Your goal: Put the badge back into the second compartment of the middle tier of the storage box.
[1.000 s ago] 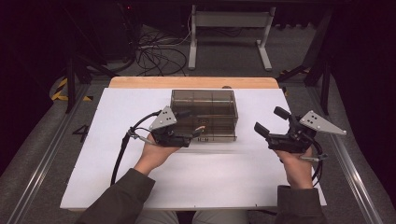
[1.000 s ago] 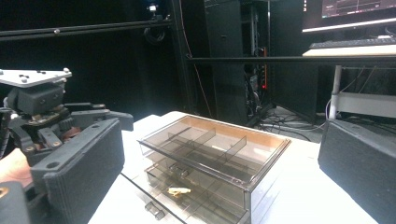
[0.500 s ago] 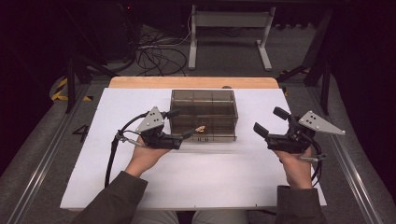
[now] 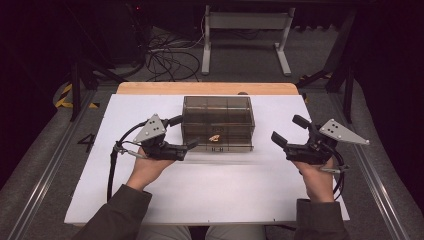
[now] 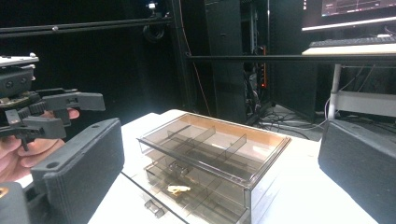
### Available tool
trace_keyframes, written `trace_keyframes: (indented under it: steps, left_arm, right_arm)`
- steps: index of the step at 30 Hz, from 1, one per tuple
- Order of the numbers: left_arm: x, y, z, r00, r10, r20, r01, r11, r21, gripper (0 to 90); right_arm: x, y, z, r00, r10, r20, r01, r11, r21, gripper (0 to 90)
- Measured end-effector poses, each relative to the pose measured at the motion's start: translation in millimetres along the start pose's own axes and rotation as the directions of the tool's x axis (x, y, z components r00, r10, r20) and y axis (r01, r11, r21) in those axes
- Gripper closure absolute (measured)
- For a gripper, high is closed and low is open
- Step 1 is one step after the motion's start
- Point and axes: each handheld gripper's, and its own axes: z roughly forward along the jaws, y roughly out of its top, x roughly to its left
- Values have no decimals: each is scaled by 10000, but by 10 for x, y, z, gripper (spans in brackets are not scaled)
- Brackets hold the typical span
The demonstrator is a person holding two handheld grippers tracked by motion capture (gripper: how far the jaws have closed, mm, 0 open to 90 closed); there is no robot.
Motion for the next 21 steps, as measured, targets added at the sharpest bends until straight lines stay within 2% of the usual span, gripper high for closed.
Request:
trace_keyframes:
  steps: [21]
  left_arm:
    - [36, 33, -292, 9998, -54, -181, 48, 9993, -367, 99]
  right_arm:
    - [3, -2, -7, 10000, -19, -3, 19, 10000, -21, 12]
